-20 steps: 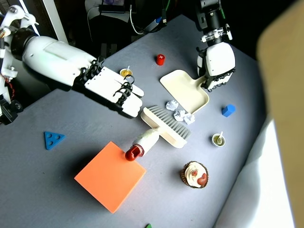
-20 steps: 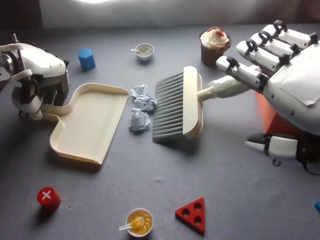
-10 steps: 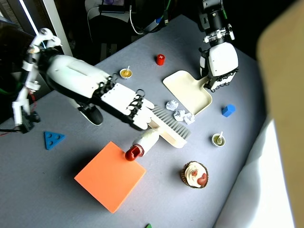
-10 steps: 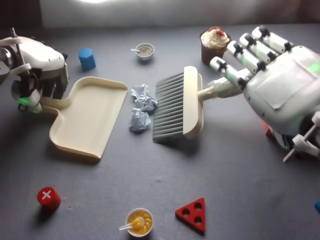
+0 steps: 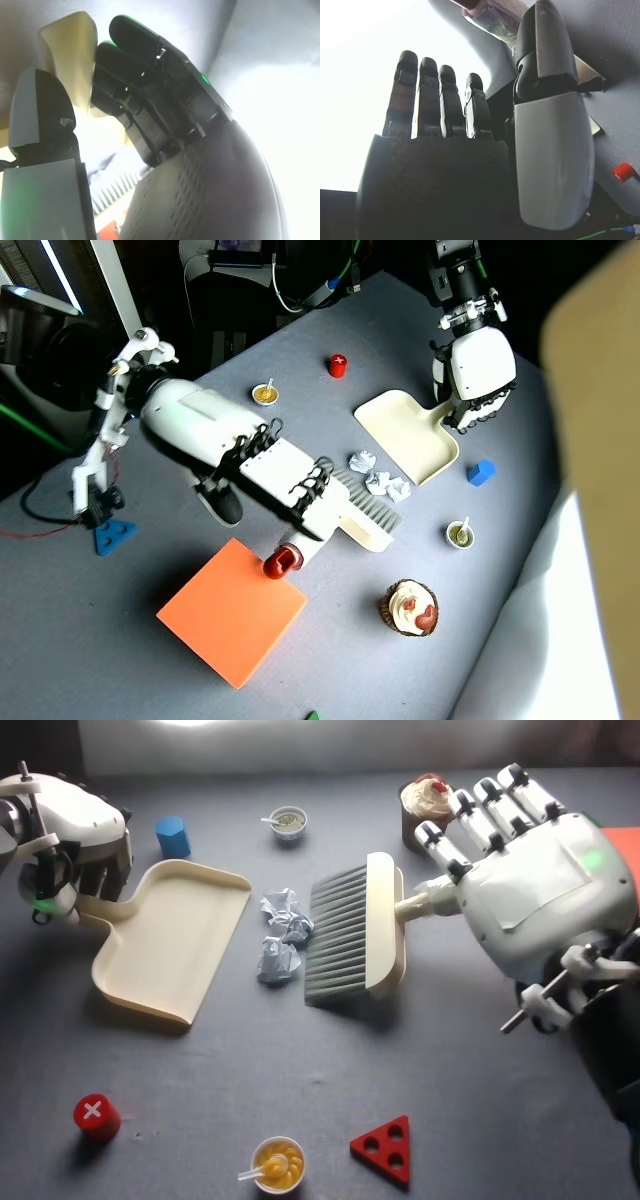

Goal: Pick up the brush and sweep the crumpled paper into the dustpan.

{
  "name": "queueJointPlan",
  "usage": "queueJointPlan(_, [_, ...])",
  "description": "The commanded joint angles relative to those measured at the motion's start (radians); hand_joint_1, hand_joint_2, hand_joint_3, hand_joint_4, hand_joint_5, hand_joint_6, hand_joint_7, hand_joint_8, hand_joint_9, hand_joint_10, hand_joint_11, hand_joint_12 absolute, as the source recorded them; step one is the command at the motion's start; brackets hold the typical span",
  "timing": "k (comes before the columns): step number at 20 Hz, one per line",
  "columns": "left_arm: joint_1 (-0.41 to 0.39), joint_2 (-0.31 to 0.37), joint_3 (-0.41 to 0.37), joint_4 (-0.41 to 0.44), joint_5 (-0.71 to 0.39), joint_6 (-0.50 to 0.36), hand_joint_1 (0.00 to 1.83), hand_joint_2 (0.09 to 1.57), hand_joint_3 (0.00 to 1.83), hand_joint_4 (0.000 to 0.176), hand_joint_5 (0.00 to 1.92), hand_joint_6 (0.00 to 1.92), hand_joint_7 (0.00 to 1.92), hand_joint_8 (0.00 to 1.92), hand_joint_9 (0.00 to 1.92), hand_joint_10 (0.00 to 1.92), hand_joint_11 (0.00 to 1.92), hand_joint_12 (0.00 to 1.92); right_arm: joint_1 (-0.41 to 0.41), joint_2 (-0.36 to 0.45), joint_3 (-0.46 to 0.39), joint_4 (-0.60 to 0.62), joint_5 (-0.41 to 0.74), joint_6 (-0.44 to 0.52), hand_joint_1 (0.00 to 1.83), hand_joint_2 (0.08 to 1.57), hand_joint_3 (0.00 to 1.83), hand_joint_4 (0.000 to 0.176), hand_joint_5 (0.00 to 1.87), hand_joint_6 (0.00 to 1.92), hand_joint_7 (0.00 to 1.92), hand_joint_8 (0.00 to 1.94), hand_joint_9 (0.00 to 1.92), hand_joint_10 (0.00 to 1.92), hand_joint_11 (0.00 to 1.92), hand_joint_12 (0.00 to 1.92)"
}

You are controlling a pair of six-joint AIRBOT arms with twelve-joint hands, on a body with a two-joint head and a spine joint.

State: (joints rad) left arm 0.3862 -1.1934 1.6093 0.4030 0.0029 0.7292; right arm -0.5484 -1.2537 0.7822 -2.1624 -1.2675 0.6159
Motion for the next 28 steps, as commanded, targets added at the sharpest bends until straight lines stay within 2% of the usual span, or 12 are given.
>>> queueJointPlan(1, [-0.012, 0.0, 0.011, 0.006, -0.073, 0.008, 1.4, 1.04, 0.0, 0.0, 1.07, 0.76, 1.18, 0.5, 1.06, 1.03, 0.91, 0.86, 0.001, -0.012, 0.013, -0.08, -0.109, -0.004, 1.21, 1.0, 0.0, 0.0, 0.15, 0.0, 0.13, 0.01, 0.15, 0.0, 0.18, 0.02])
queueJointPlan(3, [-0.017, -0.013, 0.022, 0.006, -0.073, 0.013, 1.4, 1.04, 0.0, 0.0, 1.05, 0.79, 1.21, 0.46, 1.06, 1.04, 0.91, 0.86, 0.0, -0.04, 0.044, -0.084, -0.138, -0.004, 1.17, 0.99, 0.0, 0.0, 0.08, 0.0, 0.07, 0.0, 0.13, 0.0, 0.18, 0.02])
queueJointPlan(5, [-0.02, -0.025, 0.037, 0.006, -0.073, 0.016, 1.39, 1.05, 0.0, 0.0, 1.04, 0.81, 1.18, 0.51, 1.05, 1.05, 0.89, 0.88, 0.0, -0.075, 0.081, -0.088, -0.172, -0.005, 1.18, 0.99, 0.0, 0.0, 0.09, 0.0, 0.06, 0.0, 0.14, 0.0, 0.2, 0.02])
queueJointPlan(6, [-0.022, -0.032, 0.047, 0.006, -0.073, 0.016, 1.4, 1.04, 0.0, 0.0, 1.06, 0.76, 1.21, 0.47, 1.06, 1.05, 0.91, 0.86, 0.0, -0.086, 0.093, -0.089, -0.183, -0.008, 1.2, 0.98, 0.0, 0.0, 0.08, 0.0, 0.06, 0.0, 0.13, 0.0, 0.19, 0.02])
queueJointPlan(10, [-0.032, -0.061, 0.087, 0.006, -0.078, 0.024, 1.4, 1.03, 0.0, 0.0, 1.06, 0.79, 1.25, 0.37, 1.1, 0.98, 0.95, 0.77, -0.009, -0.129, 0.151, -0.119, -0.228, -0.015, 1.19, 0.98, 0.0, 0.0, 0.12, 0.01, 0.09, 0.0, 0.15, 0.0, 0.2, 0.03])
queueJointPlan(13, [-0.038, -0.072, 0.108, 0.006, -0.083, 0.031, 1.4, 1.04, 0.0, 0.0, 1.06, 0.78, 1.26, 0.35, 1.09, 1.0, 0.96, 0.76, -0.015, -0.163, 0.194, -0.098, -0.234, -0.027, 1.18, 0.97, 0.0, 0.0, 0.12, 0.01, 0.08, 0.0, 0.15, 0.0, 0.2, 0.03])
queueJointPlan(20, [-0.055, -0.084, 0.125, 0.006, -0.105, 0.062, 1.4, 1.05, 0.0, 0.0, 1.0, 0.87, 1.22, 0.43, 1.09, 1.0, 0.92, 0.82, -0.035, -0.19, 0.247, -0.102, -0.234, -0.033, 1.17, 0.97, 0.0, 0.0, 0.12, 0.0, 0.1, 0.01, 0.16, 0.0, 0.21, 0.03])
queueJointPlan(26, [-0.062, -0.08, 0.117, 0.006, -0.122, 0.081, 1.4, 1.04, 0.0, 0.0, 1.03, 0.83, 1.24, 0.4, 1.09, 0.98, 0.92, 0.79, -0.016, -0.277, 0.372, -0.107, -0.236, 0.009, 1.18, 0.95, 0.0, 0.0, 0.12, 0.0, 0.1, 0.0, 0.17, 0.0, 0.22, 0.03])
queueJointPlan(28, [-0.062, -0.08, 0.111, 0.006, -0.123, 0.083, 1.39, 1.05, 0.0, 0.0, 1.02, 0.84, 1.19, 0.51, 1.05, 1.05, 0.89, 0.83, -0.014, -0.285, 0.387, -0.106, -0.236, 0.012, 1.16, 0.96, 0.0, 0.0, 0.11, 0.0, 0.09, 0.0, 0.17, 0.0, 0.22, 0.03])
